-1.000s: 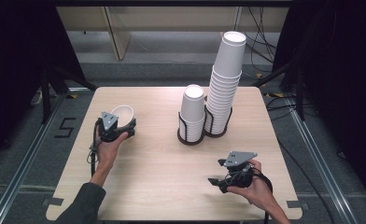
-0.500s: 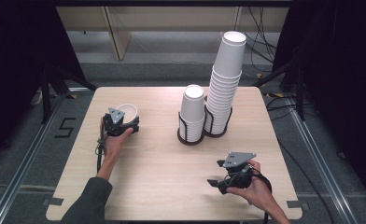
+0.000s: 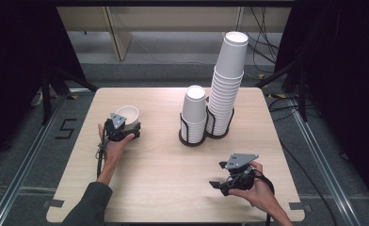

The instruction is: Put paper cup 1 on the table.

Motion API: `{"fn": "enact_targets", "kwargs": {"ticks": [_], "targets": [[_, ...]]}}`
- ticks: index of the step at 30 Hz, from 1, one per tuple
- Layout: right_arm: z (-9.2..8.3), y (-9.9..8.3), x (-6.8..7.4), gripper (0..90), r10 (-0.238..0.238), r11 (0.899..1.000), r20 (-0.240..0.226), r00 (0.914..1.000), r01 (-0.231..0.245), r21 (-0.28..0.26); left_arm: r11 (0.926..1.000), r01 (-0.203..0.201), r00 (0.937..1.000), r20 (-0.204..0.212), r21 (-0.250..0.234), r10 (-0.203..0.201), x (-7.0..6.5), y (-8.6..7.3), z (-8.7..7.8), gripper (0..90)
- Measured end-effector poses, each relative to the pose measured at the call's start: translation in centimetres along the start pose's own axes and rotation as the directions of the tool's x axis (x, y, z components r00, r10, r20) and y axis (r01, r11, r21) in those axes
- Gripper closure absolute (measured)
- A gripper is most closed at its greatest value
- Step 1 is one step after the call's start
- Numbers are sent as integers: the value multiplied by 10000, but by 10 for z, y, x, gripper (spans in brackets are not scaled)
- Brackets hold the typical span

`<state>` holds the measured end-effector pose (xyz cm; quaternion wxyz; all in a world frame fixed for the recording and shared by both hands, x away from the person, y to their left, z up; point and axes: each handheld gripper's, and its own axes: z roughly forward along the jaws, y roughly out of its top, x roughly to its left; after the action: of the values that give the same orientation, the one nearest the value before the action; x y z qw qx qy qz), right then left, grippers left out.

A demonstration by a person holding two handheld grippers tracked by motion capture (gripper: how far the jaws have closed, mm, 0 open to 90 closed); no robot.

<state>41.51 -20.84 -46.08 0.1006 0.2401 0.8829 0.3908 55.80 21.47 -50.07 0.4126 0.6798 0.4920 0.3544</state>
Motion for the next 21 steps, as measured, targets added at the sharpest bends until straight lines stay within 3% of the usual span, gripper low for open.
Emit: {"fn": "enact_targets", "kwargs": {"ticks": [5,10,16,19,21], "targets": [[0,0,0,217,82,9999,-104,9999,-81,89,9999,108,9996,250,94,-110,-2,-1,-5,139],[0,0,0,216,17,10000,35,10000,-17,22,9987,-132,9993,357,491,115,-2,-5,-11,141],[-1,-1,0,217,98,9999,-37,9999,-98,19,9990,9,9991,417,443,-27,0,-9,-20,142],[-2,-1,0,217,250,9997,35,9997,-250,11,9991,258,9981,550,336,-276,0,-9,-29,142],[-3,-1,0,216,246,9997,19,9997,-246,-10,9986,208,9984,508,476,-232,-1,-8,-36,142]]}}
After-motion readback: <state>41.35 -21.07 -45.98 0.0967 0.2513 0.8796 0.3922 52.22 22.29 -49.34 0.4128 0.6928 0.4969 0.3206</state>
